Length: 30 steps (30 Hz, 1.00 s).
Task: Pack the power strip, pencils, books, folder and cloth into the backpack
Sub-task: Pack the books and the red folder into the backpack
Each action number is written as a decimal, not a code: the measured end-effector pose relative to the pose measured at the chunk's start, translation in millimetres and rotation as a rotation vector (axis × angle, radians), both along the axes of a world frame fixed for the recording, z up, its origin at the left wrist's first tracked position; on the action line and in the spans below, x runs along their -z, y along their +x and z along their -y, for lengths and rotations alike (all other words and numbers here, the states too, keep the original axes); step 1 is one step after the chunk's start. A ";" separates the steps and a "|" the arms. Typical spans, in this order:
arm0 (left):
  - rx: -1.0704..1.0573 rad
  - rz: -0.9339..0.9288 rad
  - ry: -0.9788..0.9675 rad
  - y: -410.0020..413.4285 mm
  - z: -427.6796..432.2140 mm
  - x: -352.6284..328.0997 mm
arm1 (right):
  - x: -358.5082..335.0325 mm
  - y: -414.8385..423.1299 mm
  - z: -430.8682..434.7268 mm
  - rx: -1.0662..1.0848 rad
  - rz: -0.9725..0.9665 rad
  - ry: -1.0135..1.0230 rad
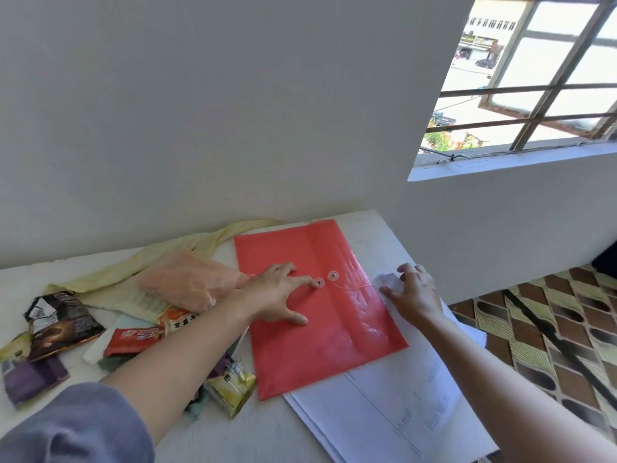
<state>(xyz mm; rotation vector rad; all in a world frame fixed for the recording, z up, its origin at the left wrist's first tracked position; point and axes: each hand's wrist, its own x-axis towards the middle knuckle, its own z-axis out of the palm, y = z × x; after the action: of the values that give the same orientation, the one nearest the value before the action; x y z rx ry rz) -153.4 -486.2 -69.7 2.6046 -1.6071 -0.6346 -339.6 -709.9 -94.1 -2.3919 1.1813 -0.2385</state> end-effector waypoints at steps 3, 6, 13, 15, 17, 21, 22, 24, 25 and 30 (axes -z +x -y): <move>-0.005 -0.010 0.014 0.3 6.2 -3.2 | -5.4 0.5 10.1 0.040 -0.020 0.077; -0.018 -0.021 0.027 -2.4 12.4 -5.5 | -16.9 8.8 17.1 0.085 -0.121 0.143; -0.027 -0.013 0.098 -3.6 19.6 -14.5 | -28.8 26.7 -1.2 0.040 -0.305 0.045; -0.034 -0.023 0.107 -2.6 21.2 -14.8 | -30.9 27.3 -2.6 0.009 -0.326 0.042; -0.040 -0.025 0.112 -2.1 22.3 -14.3 | -32.0 26.8 -3.7 -0.020 -0.330 0.029; -0.049 -0.034 0.110 -2.0 23.0 -14.8 | -30.9 23.8 -6.7 -0.071 -0.300 0.005; -0.051 -0.034 0.110 -2.2 22.9 -14.8 | -30.1 22.4 -8.1 -0.076 -0.281 0.015; -0.055 -0.033 0.111 -3.0 22.5 -15.2 | -31.2 19.2 -12.4 -0.061 -0.213 0.047; -0.055 -0.031 0.112 -3.3 22.2 -15.7 | -34.2 18.0 -16.1 -0.051 -0.156 0.049; -0.048 -0.027 0.113 -6.5 18.9 -18.6 | -65.6 29.9 -40.7 -0.129 0.112 -0.222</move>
<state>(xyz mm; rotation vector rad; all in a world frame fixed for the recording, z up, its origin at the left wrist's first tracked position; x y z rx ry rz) -159.9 -505.1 -51.1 2.6908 -1.5398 -0.7765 -309.7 -669.2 -28.5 -2.5955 0.9899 -0.4770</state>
